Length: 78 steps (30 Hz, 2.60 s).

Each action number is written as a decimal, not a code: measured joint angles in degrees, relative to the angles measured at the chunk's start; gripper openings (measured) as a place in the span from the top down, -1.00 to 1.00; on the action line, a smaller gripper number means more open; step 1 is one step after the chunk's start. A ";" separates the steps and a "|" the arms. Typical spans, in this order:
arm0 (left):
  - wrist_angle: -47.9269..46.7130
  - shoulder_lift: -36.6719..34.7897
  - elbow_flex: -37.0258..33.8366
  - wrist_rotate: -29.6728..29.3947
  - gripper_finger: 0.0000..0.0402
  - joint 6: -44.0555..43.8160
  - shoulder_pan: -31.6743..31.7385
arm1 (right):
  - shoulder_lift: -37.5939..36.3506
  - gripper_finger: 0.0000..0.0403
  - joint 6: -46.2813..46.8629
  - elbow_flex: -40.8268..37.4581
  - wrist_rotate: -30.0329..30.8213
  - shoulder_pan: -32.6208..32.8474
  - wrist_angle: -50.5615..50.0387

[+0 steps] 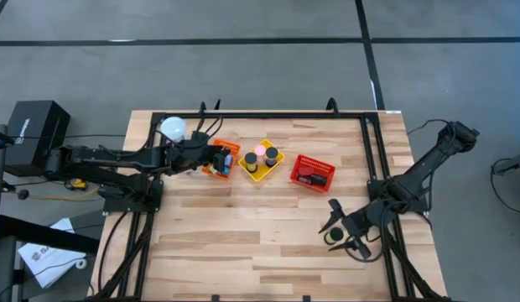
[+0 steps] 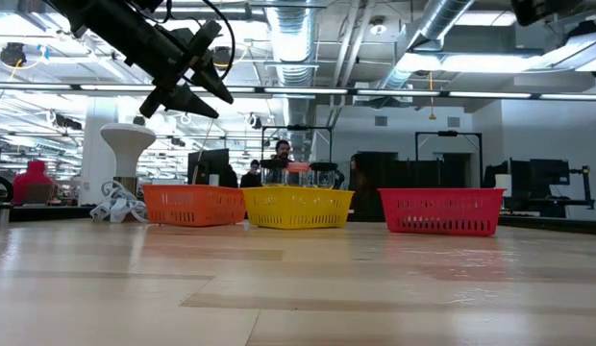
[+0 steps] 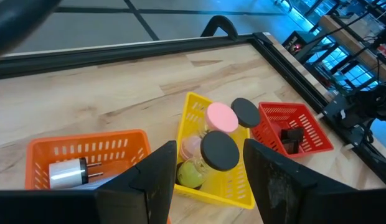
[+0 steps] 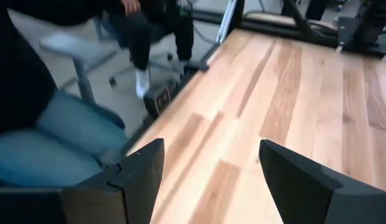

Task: Pick & Place Office items
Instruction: Put the green hourglass into the yellow bin

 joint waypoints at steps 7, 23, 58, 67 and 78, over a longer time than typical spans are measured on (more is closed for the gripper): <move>-0.02 0.00 0.00 0.02 0.10 0.02 0.00 | 0.00 -0.26 -0.88 0.00 0.05 0.68 -5.88; 0.10 0.00 0.00 0.00 0.10 0.02 0.00 | 11.37 -0.26 4.85 0.00 0.02 0.42 -11.78; 0.44 0.00 0.00 -0.02 0.10 0.02 0.00 | 14.01 -0.16 11.73 0.20 -7.32 -2.59 -19.97; 0.44 0.00 0.00 -0.02 0.10 0.02 0.00 | 14.00 0.04 11.73 0.24 -7.53 -4.73 -20.19; 0.42 0.00 0.00 -0.02 0.10 0.04 0.00 | 14.01 0.03 4.35 0.24 -7.41 -11.27 -17.13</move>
